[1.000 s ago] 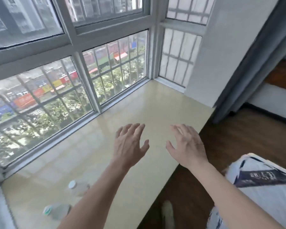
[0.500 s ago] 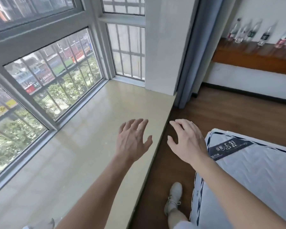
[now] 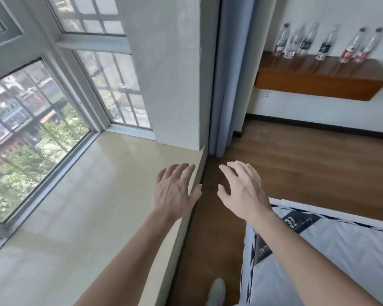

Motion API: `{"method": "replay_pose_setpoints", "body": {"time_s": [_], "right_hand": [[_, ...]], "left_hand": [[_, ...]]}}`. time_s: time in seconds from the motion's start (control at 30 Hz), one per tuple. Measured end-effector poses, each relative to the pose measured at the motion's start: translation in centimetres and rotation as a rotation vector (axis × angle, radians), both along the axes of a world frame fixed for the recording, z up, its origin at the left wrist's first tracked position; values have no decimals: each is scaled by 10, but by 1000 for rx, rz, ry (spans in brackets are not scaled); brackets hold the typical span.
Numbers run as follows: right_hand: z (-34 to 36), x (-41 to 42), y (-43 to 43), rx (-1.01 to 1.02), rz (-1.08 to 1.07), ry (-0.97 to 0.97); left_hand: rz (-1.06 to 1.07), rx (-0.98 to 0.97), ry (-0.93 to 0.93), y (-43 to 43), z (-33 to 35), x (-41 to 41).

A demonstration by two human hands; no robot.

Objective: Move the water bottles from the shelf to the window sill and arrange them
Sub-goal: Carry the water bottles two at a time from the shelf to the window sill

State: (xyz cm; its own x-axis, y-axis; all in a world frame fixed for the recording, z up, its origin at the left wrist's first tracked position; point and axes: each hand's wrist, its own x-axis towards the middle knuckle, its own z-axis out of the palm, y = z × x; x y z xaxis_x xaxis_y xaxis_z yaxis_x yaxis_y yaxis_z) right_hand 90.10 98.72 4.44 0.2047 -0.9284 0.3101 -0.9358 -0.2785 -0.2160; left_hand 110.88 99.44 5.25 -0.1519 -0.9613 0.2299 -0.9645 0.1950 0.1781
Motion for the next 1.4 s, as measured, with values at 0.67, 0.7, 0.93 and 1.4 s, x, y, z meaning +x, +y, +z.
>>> {"method": "replay_pose_setpoints", "body": {"time_s": [0.67, 0.7, 0.93, 1.4], "right_hand": [[-20, -138, -249, 3, -189, -90], [-20, -144, -266, 15, -204, -83], [-10, -180, -396, 30, -317, -23], [-2, -264, -542, 40, -445, 21]], "left_hand": [[-159, 1, -10, -285, -7, -144], [-166, 6, -13, -305, -7, -149], [-215, 22, -13, -456, 2, -187], [-360, 66, 20, -624, 5, -281]]}}
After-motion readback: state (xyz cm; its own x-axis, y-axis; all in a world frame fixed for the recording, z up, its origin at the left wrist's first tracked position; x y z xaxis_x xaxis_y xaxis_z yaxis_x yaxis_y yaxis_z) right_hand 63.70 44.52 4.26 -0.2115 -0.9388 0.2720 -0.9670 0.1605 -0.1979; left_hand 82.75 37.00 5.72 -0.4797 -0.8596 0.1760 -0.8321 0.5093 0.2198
